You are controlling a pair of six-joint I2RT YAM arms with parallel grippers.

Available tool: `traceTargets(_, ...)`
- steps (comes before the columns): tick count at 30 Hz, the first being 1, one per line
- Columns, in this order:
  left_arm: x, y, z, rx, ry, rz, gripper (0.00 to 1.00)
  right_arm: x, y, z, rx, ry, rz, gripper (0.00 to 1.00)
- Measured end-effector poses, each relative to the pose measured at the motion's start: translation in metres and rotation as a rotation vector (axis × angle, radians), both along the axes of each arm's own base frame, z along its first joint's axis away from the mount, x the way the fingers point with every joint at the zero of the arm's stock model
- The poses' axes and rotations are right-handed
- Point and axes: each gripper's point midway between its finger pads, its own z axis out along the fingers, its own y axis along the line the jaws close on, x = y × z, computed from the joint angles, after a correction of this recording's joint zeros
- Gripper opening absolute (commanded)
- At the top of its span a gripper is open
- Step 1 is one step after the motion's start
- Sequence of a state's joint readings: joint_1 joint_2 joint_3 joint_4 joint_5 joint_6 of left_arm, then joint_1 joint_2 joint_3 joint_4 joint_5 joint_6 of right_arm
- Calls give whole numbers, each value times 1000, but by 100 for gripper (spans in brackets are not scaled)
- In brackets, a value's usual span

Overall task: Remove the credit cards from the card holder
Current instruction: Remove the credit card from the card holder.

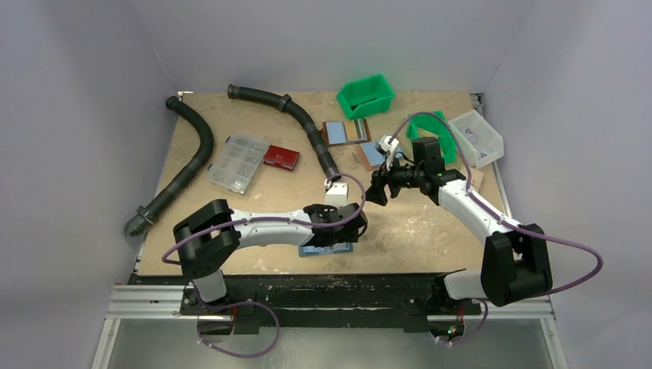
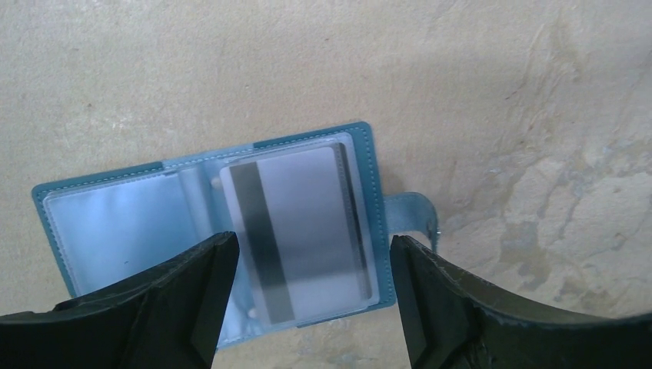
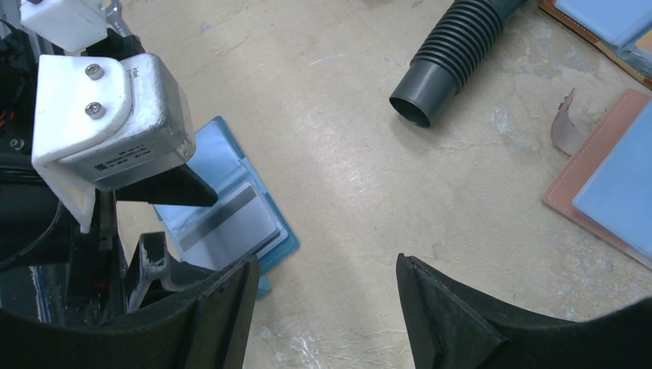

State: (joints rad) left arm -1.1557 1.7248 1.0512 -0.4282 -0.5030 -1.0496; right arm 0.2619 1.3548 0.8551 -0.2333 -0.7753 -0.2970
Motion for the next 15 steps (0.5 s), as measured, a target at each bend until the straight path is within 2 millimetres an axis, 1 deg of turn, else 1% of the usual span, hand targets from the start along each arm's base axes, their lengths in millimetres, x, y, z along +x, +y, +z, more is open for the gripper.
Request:
traceTargets(3, 1, -8, 3, -7, 1, 5, 78, 0, 0, 0, 0, -1, 0, 74)
traceTargets(6, 1, -11, -4, 24, 17, 16, 78, 0, 0, 0, 0, -2, 0, 74)
traceTargets(9, 1, -8, -15, 80, 28, 28, 77, 0, 0, 0, 0, -2, 1, 74)
traceTargets(15, -1, -4, -15, 111, 22, 32, 76, 0, 0, 0, -2, -1, 2, 75)
